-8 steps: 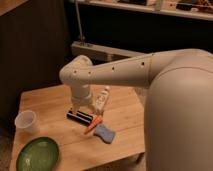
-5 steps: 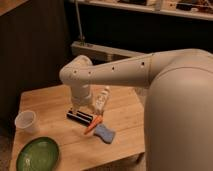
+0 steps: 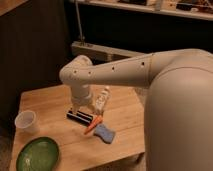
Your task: Place the white sponge in the ceramic bowl
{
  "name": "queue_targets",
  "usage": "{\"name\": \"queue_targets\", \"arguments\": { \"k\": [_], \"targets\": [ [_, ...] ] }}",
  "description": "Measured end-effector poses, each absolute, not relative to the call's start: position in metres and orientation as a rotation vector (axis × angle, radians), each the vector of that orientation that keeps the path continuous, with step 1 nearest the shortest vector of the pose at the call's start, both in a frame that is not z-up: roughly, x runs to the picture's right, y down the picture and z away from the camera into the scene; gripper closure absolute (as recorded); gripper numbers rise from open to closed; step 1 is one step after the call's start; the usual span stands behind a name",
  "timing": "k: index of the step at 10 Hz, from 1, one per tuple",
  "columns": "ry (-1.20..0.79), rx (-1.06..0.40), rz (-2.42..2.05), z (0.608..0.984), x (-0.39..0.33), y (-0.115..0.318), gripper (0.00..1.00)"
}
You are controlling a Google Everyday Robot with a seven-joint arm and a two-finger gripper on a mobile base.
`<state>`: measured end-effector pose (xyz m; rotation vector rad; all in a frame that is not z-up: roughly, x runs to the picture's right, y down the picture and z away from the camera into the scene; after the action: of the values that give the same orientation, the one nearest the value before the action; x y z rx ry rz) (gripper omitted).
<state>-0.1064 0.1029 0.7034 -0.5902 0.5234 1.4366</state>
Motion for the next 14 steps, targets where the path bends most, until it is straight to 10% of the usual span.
{"name": "queue_targets", "arguments": {
  "k": [14],
  "targets": [
    [0.318,-0.634,1.24,0.721,-0.089,0.116,0.35]
  ]
}}
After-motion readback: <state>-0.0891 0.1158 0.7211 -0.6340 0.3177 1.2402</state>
